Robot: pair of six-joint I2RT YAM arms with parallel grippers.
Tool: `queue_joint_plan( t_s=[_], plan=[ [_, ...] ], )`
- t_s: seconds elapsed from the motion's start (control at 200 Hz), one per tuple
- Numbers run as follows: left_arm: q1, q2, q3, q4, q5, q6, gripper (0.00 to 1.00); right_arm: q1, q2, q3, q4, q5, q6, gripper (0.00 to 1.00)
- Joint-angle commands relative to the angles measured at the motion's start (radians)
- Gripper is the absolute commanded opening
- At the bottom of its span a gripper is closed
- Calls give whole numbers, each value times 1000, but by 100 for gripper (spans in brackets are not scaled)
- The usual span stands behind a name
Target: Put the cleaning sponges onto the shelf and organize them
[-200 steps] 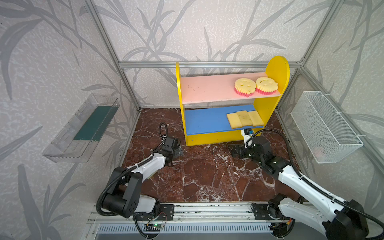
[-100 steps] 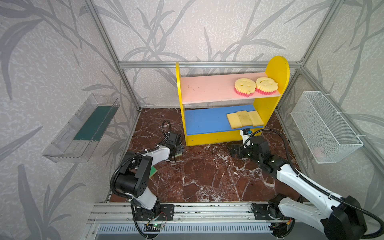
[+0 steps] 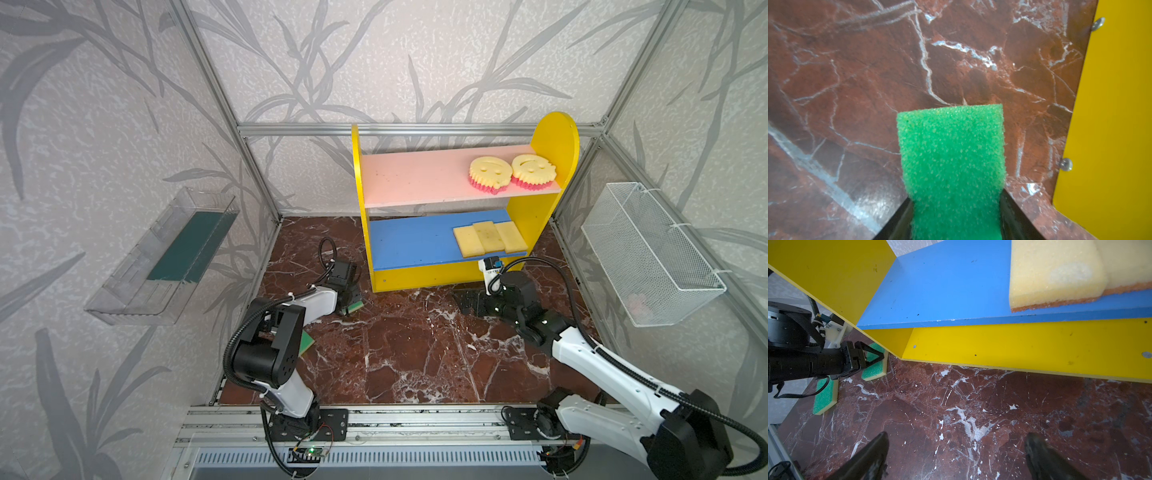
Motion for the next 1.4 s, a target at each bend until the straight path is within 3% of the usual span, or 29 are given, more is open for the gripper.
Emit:
queue_joint_plan(
  t_s=[0.0, 0.28, 0.465, 0.655, 0.705, 0.88, 1.229, 1.394],
  plan=[
    [1, -80, -22, -37, 49, -18, 57, 2, 3, 3, 40, -59, 5, 100],
    [-8, -338, -166, 11, 268, -41, 54, 0, -2, -2, 75, -158, 61, 100],
    [-27, -533, -272, 74, 493, -95, 55, -3, -46, -35, 87, -174, 125, 100],
    [-124, -666, -278, 114, 619, -152, 55, -54, -86, -102, 185, -279, 240, 100],
    [-155, -685, -284, 162, 638, -179, 56, -87, -88, -130, 241, -330, 322, 100],
    [-240, -656, -293, 358, 687, -279, 57, -185, -64, -182, 438, -508, 488, 99],
    [-343, -434, -254, 747, 784, -404, 58, -196, -5, -102, 497, -595, 518, 99],
    [-353, -396, -211, 780, 784, -408, 59, -201, 92, -80, 630, -675, 554, 99]
  ],
)
